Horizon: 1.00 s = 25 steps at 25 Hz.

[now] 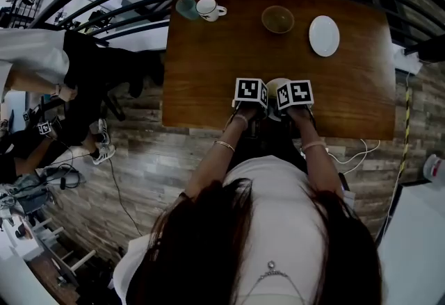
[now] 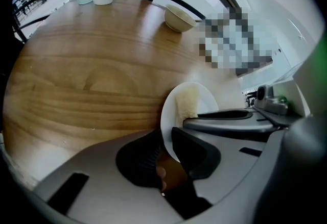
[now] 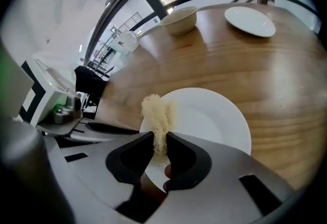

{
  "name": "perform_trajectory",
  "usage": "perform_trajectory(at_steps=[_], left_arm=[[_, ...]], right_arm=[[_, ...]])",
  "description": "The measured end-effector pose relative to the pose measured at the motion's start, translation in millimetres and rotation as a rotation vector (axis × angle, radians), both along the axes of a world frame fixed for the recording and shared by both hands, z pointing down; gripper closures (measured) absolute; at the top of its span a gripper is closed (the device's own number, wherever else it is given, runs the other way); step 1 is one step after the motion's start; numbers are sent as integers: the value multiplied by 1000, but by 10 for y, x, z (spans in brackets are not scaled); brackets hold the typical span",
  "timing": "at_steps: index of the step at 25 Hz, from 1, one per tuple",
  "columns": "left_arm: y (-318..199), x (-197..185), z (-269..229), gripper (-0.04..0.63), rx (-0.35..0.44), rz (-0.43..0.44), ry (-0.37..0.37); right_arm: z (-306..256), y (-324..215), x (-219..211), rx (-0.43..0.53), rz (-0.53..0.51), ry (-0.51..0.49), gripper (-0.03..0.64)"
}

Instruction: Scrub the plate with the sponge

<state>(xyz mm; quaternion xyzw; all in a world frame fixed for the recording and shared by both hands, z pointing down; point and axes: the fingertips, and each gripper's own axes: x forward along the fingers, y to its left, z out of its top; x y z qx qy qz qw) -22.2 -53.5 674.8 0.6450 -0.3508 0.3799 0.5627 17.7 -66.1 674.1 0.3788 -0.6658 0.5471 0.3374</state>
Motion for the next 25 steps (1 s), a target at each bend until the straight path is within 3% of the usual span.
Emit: perform_trajectory(at_steps=[5, 13, 19, 22, 25], left_arm=[[-10, -25, -16, 515, -12, -48, 24], [-21, -24, 1, 514, -7, -60, 36], [-3, -13, -19, 515, -8, -42, 30], [5, -2, -25, 515, -6, -36, 28], [2, -25, -18, 522, -5, -39, 27]], right_arm=[[1, -65, 59, -7, 44, -29, 525], [-48, -182, 749, 51, 151, 169, 525], [-30, -172, 378, 41, 62, 166, 525], [-25, -101, 77, 6, -16, 92, 525], [-23, -38, -74, -24, -26, 21, 525]])
